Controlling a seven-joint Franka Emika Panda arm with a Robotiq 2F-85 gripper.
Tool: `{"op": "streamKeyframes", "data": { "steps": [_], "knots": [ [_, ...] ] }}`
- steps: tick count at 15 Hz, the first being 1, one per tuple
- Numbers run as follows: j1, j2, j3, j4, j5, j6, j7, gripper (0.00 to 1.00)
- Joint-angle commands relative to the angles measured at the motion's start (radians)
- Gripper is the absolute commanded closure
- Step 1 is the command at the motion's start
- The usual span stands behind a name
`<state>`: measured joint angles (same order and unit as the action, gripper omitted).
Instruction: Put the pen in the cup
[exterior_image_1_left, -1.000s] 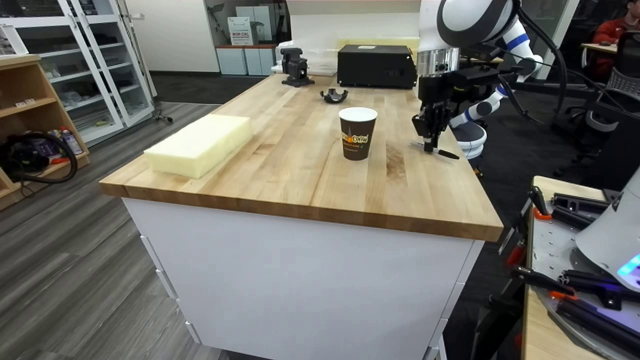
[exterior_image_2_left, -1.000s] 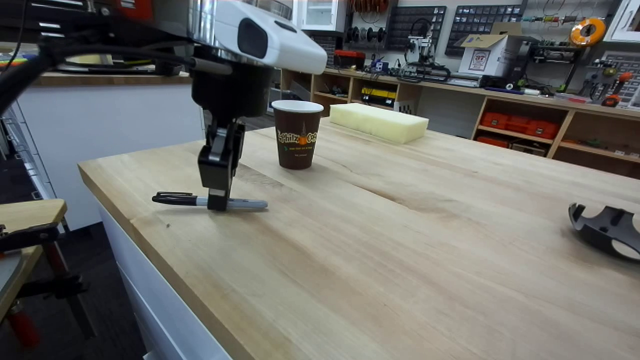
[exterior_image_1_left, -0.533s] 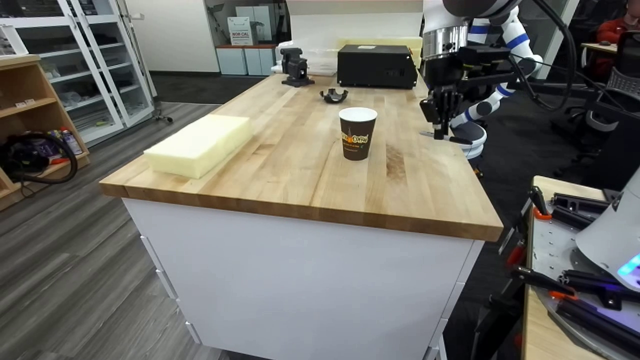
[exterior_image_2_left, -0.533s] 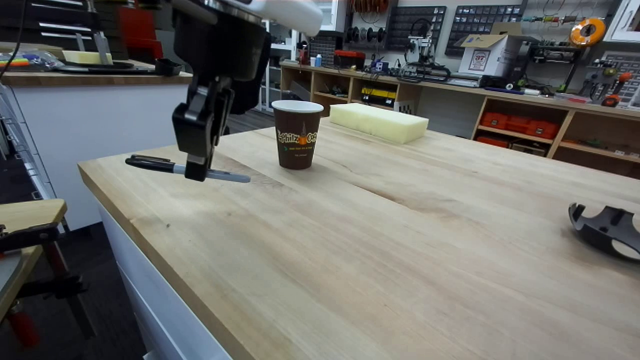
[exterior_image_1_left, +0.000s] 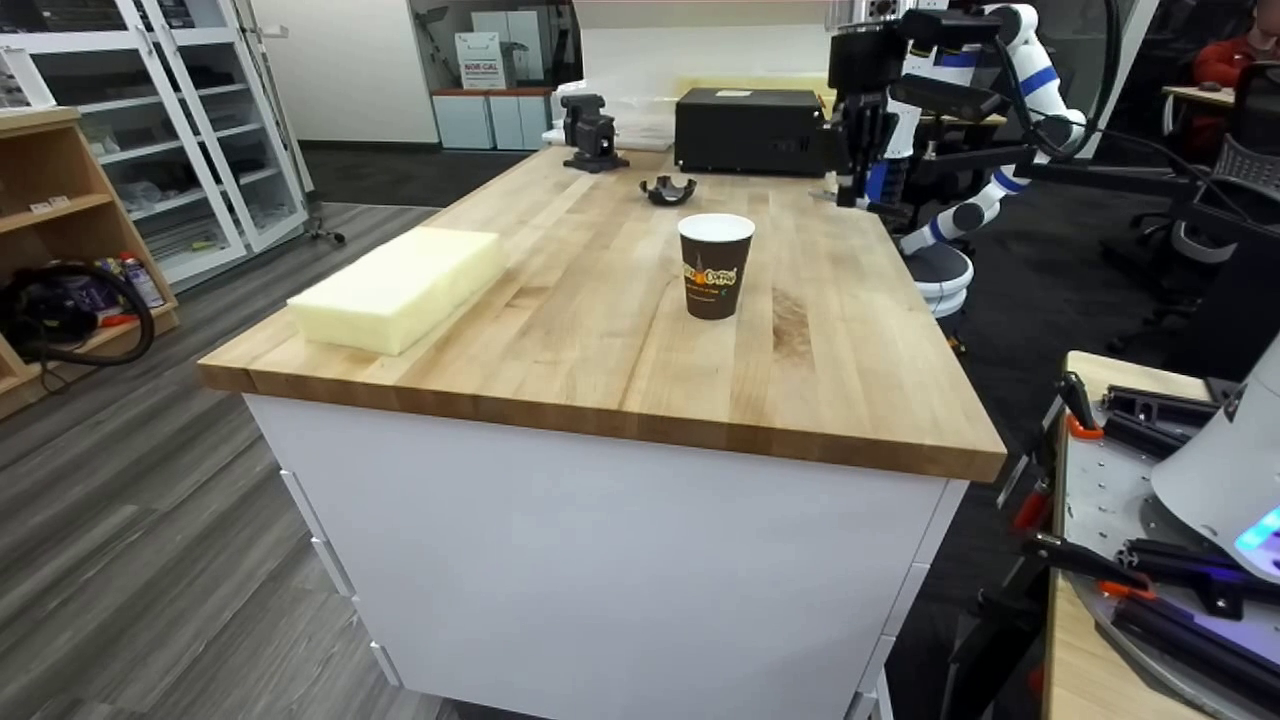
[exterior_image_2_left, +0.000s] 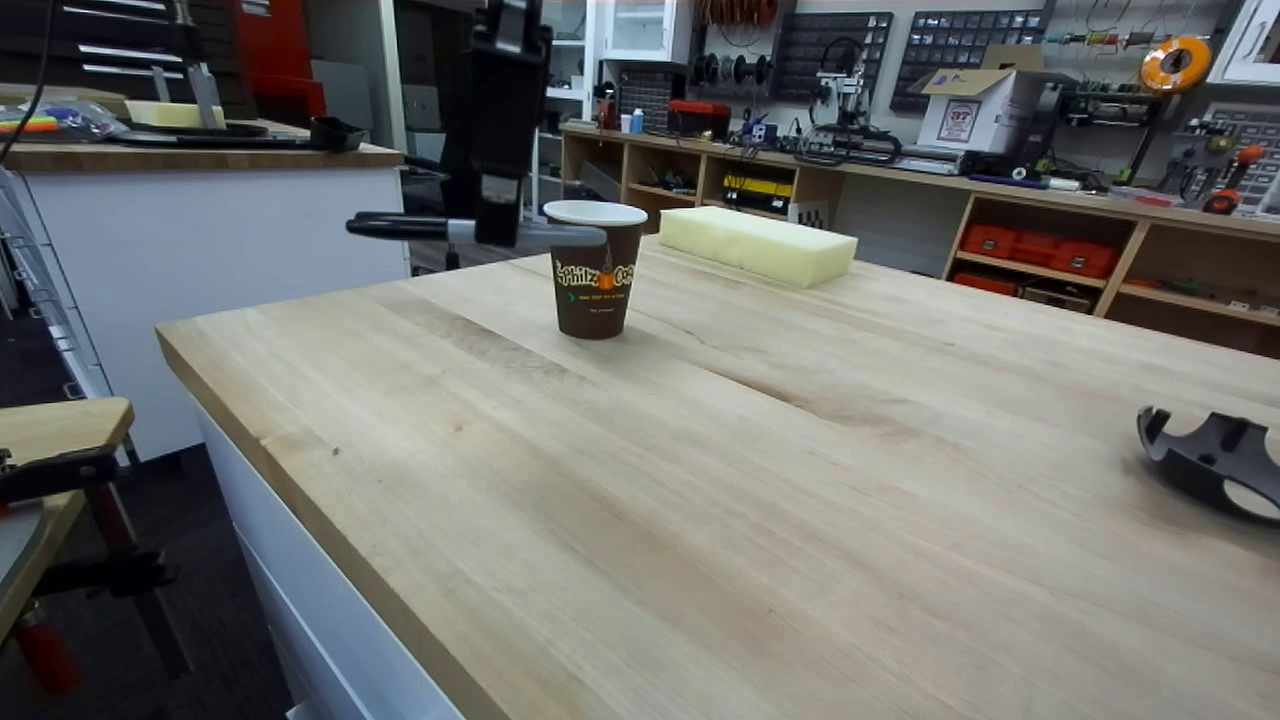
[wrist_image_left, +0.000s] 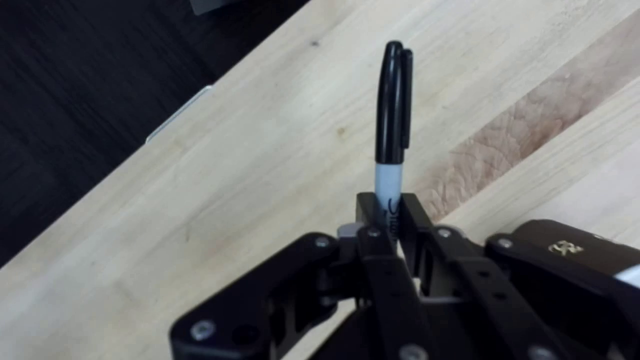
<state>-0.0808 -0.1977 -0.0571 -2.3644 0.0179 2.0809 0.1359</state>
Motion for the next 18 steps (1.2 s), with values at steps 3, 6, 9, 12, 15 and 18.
{"op": "streamKeyframes", "data": {
  "steps": [3,6,9,12,15,18],
  "knots": [
    [0.038,0.081,0.037,0.188,0.019,-0.022,-0.009,0.91],
    [0.058,0.168,0.051,0.316,0.025,-0.002,-0.023,0.91],
    [0.077,0.278,0.068,0.454,0.012,0.011,-0.039,0.91],
    [0.088,0.359,0.075,0.549,0.022,0.034,-0.058,0.91],
    [0.091,0.375,0.083,0.572,0.044,0.065,-0.076,0.91],
    [0.1,0.338,0.089,0.541,0.081,0.049,-0.051,0.91]
  ]
}}
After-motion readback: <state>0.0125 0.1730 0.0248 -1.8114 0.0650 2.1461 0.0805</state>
